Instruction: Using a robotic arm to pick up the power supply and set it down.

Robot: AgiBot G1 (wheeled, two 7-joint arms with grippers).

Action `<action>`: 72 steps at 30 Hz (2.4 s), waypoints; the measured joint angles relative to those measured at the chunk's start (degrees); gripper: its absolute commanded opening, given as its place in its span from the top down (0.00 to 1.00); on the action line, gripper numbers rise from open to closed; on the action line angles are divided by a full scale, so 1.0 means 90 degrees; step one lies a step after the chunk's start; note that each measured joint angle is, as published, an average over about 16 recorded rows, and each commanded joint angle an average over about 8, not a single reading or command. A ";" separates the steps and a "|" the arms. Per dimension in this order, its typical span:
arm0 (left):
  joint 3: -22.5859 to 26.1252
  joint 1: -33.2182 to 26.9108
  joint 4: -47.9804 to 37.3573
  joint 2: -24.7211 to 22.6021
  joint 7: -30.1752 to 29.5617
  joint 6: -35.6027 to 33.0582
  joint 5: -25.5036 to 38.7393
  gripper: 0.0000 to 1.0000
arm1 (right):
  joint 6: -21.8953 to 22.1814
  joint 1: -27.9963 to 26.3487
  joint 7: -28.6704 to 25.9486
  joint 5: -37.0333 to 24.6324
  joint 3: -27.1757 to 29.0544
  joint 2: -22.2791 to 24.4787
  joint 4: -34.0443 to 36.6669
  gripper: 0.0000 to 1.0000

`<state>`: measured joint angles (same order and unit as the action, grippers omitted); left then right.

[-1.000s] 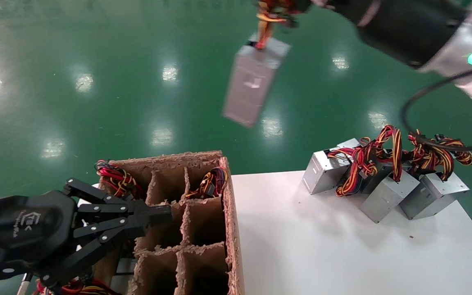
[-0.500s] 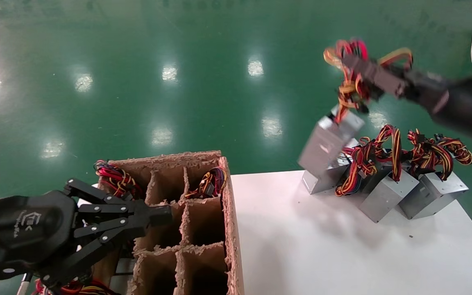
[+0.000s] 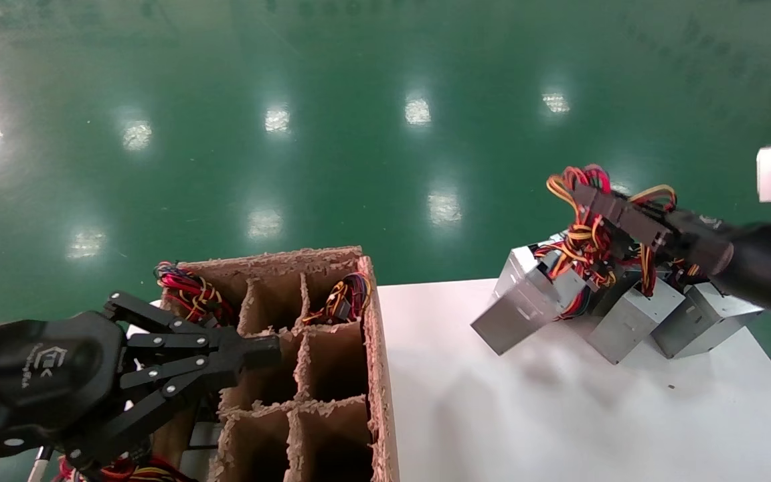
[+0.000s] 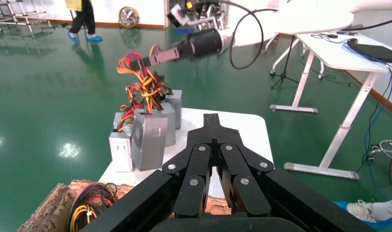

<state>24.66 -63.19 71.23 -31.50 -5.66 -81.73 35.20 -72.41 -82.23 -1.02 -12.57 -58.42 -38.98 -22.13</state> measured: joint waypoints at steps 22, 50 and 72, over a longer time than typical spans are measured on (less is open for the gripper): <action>0.0000 0.0000 0.0000 0.0000 0.0000 0.0000 0.0000 1.00 | 0.2748 0.1117 -0.0028 0.0228 0.0039 0.0635 -0.1603 1.00; 0.0000 0.0000 0.0000 0.0000 0.0000 0.0000 0.0000 1.00 | 0.3795 0.1110 0.0068 -0.0044 -0.0148 0.0116 -0.2086 0.49; 0.0000 0.0000 0.0000 0.0000 0.0000 0.0000 0.0000 1.00 | 0.4090 0.0851 0.0140 -0.0288 -0.0181 0.0404 -0.2628 0.00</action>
<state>24.66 -63.19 71.23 -31.50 -5.66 -81.73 35.20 -35.60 -74.57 0.24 -15.16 -60.05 -35.34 -45.79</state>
